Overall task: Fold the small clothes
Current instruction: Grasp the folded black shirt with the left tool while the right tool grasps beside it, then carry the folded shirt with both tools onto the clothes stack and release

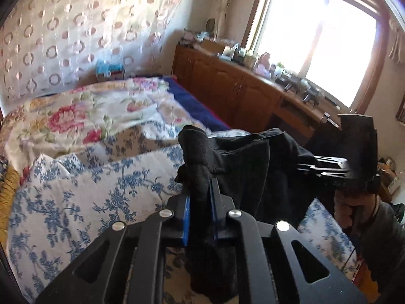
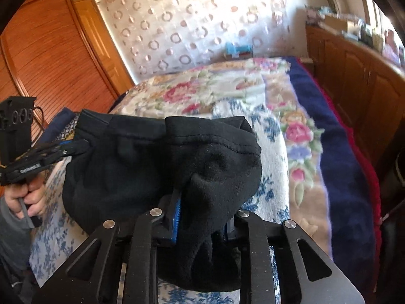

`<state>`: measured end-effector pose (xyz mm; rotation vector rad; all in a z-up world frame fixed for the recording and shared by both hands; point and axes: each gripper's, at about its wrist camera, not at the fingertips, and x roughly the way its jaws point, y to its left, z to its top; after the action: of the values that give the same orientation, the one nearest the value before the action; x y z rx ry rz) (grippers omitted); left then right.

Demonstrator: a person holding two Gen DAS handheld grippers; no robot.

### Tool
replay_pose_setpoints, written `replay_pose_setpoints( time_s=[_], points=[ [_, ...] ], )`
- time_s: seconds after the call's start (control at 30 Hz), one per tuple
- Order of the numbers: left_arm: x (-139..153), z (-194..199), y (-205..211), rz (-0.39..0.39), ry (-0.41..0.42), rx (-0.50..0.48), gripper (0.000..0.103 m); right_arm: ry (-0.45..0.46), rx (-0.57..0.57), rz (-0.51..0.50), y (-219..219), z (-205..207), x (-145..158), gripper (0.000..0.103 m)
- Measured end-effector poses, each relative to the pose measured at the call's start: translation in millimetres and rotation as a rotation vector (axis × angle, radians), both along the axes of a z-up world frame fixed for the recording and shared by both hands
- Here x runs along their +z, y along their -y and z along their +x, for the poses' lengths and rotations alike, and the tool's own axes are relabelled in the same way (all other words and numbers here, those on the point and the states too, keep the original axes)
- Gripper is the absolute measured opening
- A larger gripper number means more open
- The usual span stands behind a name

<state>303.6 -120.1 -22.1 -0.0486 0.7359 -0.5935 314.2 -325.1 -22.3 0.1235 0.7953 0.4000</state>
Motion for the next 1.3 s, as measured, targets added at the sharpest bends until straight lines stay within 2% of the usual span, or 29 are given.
replay_pose_setpoints(
  time_s=[0.33,0.73,0.87,1.03,1.2,1.3],
  points=[
    [42,-39,-36,-0.018,0.116,0.063,0.01,0.104,0.058,-0.04,-42,-12,43,0.019],
    [72,-78,-127,-0.026,0.214,0.213,0.01,0.19,0.223,-0.077,-132,7,84,0.019],
    [85,-98,-165,-0.039,0.262,0.285,0.01,0.242,0.306,-0.078,-177,18,105,0.019],
    [97,-121,-223,-0.068,0.329,0.433,0.01,0.298,0.428,-0.083,-243,36,132,0.019],
    [89,-141,-273,-0.092,0.358,0.588,0.01,0.338,0.557,-0.113,-332,65,148,0.019],
    [71,-150,-298,-0.104,0.331,0.667,0.01,0.326,0.632,-0.121,-383,79,146,0.019]
  ],
)
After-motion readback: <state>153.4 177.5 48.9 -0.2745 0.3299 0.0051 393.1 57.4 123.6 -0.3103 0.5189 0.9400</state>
